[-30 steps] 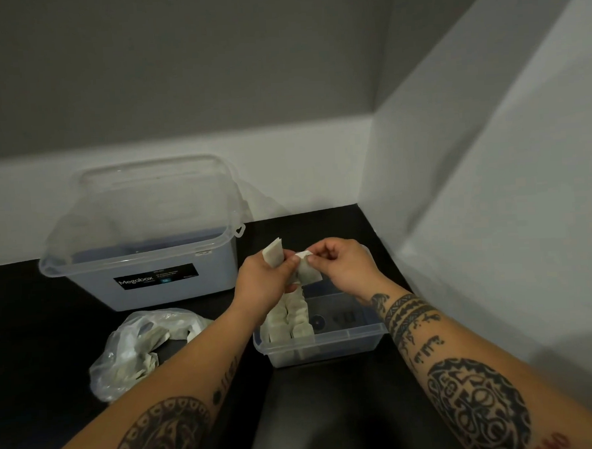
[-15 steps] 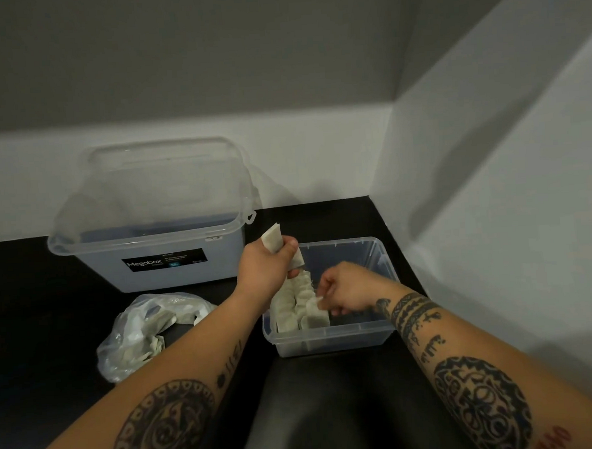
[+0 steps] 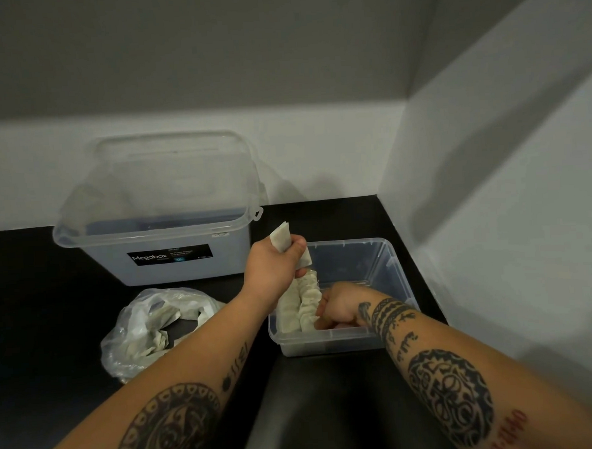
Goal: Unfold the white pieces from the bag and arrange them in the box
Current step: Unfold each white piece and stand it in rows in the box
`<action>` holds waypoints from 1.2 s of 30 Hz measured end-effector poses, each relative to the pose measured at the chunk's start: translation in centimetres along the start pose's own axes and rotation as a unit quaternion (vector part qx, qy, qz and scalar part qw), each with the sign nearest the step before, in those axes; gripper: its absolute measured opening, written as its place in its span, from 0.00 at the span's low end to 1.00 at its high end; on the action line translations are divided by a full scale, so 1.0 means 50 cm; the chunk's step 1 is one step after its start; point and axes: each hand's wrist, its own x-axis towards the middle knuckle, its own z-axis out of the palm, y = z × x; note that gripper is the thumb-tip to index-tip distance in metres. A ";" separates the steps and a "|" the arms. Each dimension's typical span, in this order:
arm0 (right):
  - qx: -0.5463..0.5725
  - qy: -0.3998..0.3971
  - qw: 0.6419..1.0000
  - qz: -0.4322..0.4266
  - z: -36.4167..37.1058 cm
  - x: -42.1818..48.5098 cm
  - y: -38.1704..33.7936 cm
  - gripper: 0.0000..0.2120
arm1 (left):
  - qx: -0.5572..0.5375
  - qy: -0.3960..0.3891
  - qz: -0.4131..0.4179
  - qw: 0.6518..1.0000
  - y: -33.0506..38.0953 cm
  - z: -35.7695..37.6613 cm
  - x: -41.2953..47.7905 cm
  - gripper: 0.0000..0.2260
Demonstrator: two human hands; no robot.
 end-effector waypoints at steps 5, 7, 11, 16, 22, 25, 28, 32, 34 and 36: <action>-0.075 -0.009 0.997 -0.001 0.000 0.003 0.004 0.14 | 0.003 0.000 -0.006 1.000 -0.001 0.001 0.004 0.08; -0.092 -0.008 0.996 0.009 -0.003 0.008 0.008 0.15 | 0.000 -0.004 -0.011 1.000 -0.002 0.000 0.007 0.08; -0.028 -0.008 0.998 0.051 -0.025 0.007 0.018 0.16 | -0.028 -0.011 -0.033 0.999 0.001 -0.002 0.010 0.08; 0.131 0.069 0.989 0.031 -0.089 -0.028 0.013 0.12 | -0.141 -0.063 -0.122 0.980 0.021 0.001 0.008 0.13; 0.261 0.242 0.911 -0.207 -0.153 -0.101 -0.013 0.13 | -0.090 -0.207 -0.174 0.959 0.037 0.013 -0.016 0.09; 0.176 0.167 0.934 -0.263 -0.163 -0.132 -0.020 0.16 | -0.071 -0.267 -0.168 0.946 0.040 0.018 -0.024 0.08; 0.134 0.133 0.945 -0.266 -0.158 -0.132 -0.014 0.12 | -0.040 -0.306 -0.160 0.937 0.043 0.018 -0.024 0.09; 0.211 0.196 0.924 -0.253 -0.148 -0.119 0.000 0.05 | -0.052 -0.303 -0.172 0.936 0.041 0.018 -0.021 0.11; 0.294 0.213 0.905 -0.222 -0.143 -0.110 0.007 0.05 | -0.073 -0.266 -0.158 0.948 0.036 0.021 -0.018 0.11; 0.369 0.221 0.885 -0.178 -0.138 -0.102 0.011 0.05 | -0.082 -0.210 -0.120 0.967 0.030 0.024 -0.009 0.10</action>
